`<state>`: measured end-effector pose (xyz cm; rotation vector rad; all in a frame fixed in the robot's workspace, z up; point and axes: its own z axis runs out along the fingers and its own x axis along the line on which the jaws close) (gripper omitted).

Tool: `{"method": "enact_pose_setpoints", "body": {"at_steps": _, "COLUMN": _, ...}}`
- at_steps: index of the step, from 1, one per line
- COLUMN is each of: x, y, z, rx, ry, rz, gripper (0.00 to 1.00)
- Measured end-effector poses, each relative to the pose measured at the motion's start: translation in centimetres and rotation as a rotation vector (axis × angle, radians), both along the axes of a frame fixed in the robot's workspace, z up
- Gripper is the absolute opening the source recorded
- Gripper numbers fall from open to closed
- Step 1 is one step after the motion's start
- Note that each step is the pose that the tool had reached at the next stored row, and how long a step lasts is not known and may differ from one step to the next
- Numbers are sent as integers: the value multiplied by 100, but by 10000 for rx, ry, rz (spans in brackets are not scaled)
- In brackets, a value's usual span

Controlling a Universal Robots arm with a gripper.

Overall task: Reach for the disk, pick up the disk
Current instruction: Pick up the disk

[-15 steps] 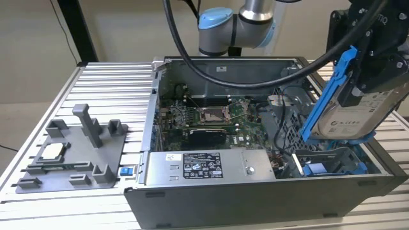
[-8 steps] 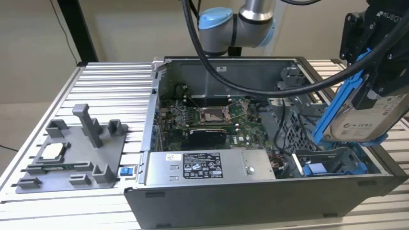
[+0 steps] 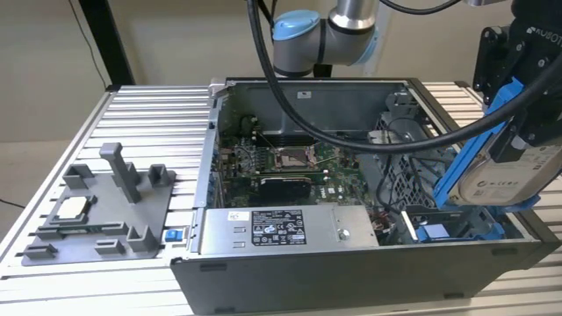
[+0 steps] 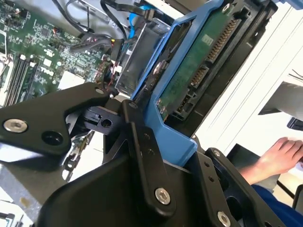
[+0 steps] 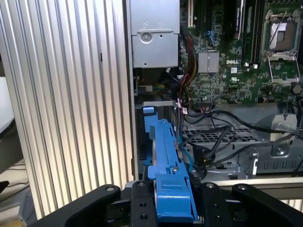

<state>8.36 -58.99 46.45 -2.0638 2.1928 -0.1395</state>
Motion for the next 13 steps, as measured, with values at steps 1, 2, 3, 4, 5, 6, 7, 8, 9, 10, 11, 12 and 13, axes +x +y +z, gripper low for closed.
{"method": "enact_pose_setpoints", "body": {"at_steps": 1, "x": 0, "y": -2, "z": -3, "rx": 0, "ry": 0, "rz": -2, "gripper": 0}}
{"method": "enact_pose_setpoints", "body": {"at_steps": 2, "x": 0, "y": -2, "z": -4, "rx": 0, "ry": 0, "rz": -3, "gripper": 0}}
{"method": "enact_pose_setpoints", "body": {"at_steps": 3, "x": 0, "y": -2, "z": -4, "rx": -1, "ry": 0, "rz": -3, "gripper": 0}}
{"method": "enact_pose_setpoints", "body": {"at_steps": 4, "x": 0, "y": -2, "z": -4, "rx": -2, "ry": 0, "rz": -3, "gripper": 0}}
{"method": "enact_pose_setpoints", "body": {"at_steps": 5, "x": 0, "y": -2, "z": -4, "rx": -2, "ry": 0, "rz": -3, "gripper": 0}}
{"method": "enact_pose_setpoints", "body": {"at_steps": 6, "x": 0, "y": -2, "z": -4, "rx": -2, "ry": 0, "rz": -3, "gripper": 0}}
{"method": "enact_pose_setpoints", "body": {"at_steps": 7, "x": 0, "y": -2, "z": -4, "rx": -3, "ry": 0, "rz": -3, "gripper": 0}}
{"method": "enact_pose_setpoints", "body": {"at_steps": 8, "x": 0, "y": -2, "z": -5, "rx": -1, "ry": 0, "rz": -3, "gripper": 0}}
{"method": "enact_pose_setpoints", "body": {"at_steps": 9, "x": 0, "y": -2, "z": -5, "rx": -1, "ry": 0, "rz": -3, "gripper": 0}}
{"method": "enact_pose_setpoints", "body": {"at_steps": 10, "x": 0, "y": -2, "z": -5, "rx": -1, "ry": 0, "rz": -3, "gripper": 0}}
{"method": "enact_pose_setpoints", "body": {"at_steps": 11, "x": 0, "y": -2, "z": -5, "rx": -1, "ry": 0, "rz": -3, "gripper": 0}}
{"method": "enact_pose_setpoints", "body": {"at_steps": 12, "x": 0, "y": -2, "z": -5, "rx": -2, "ry": 0, "rz": -3, "gripper": 0}}
{"method": "enact_pose_setpoints", "body": {"at_steps": 13, "x": 0, "y": -2, "z": -5, "rx": -2, "ry": 0, "rz": -3, "gripper": 0}}
